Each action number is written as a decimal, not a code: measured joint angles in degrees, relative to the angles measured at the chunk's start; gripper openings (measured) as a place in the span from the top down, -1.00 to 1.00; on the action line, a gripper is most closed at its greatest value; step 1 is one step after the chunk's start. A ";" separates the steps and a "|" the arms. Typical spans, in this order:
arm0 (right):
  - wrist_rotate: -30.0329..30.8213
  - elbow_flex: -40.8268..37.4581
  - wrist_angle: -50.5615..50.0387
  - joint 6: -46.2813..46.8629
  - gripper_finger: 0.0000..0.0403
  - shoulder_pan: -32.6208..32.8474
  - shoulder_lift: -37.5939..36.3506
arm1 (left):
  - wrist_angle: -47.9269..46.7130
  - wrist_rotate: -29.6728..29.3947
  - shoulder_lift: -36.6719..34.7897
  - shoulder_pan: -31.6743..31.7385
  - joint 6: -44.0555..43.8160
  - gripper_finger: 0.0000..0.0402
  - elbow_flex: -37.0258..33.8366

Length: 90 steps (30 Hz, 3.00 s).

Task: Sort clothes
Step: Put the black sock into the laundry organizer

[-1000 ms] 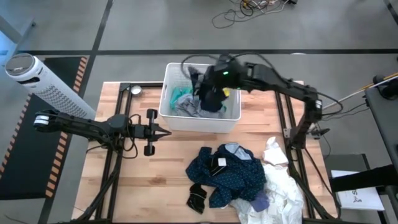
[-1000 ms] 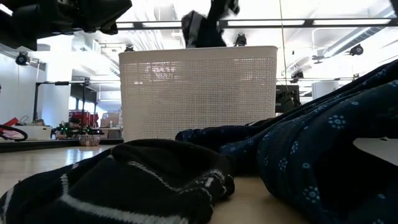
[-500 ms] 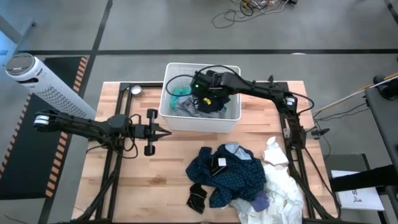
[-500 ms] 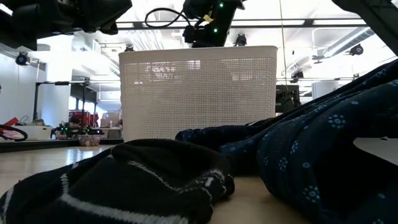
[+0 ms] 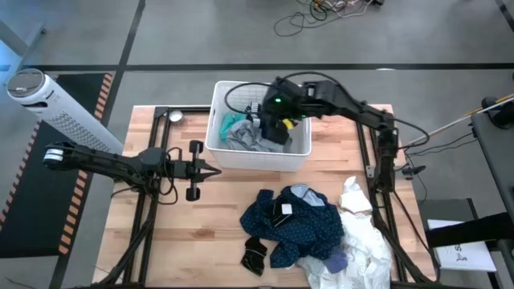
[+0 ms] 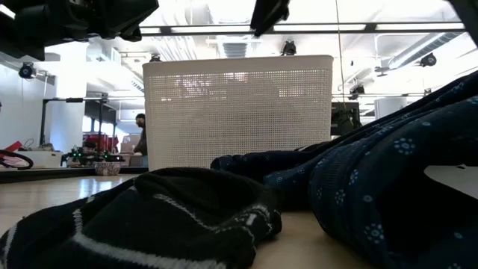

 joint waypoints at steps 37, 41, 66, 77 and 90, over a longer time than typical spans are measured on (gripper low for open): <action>-12.57 -52.84 35.34 9.75 -0.06 30.38 -4.40 | -0.21 -0.01 0.00 0.00 -0.15 1.00 0.00; -12.42 -55.47 37.08 8.17 0.02 30.29 -4.40 | -0.08 -0.01 0.00 0.00 -0.09 1.00 0.00; -11.04 -61.47 41.56 6.62 0.54 29.95 -3.88 | -0.14 -0.01 0.00 0.01 -0.11 1.00 0.00; -11.10 -55.58 39.34 5.35 0.93 29.97 -3.88 | -0.15 -0.01 0.00 0.01 -0.07 1.00 0.00; -11.02 -42.15 30.97 2.84 0.98 30.21 -3.88 | -0.26 -0.01 0.00 0.00 -0.04 1.00 0.00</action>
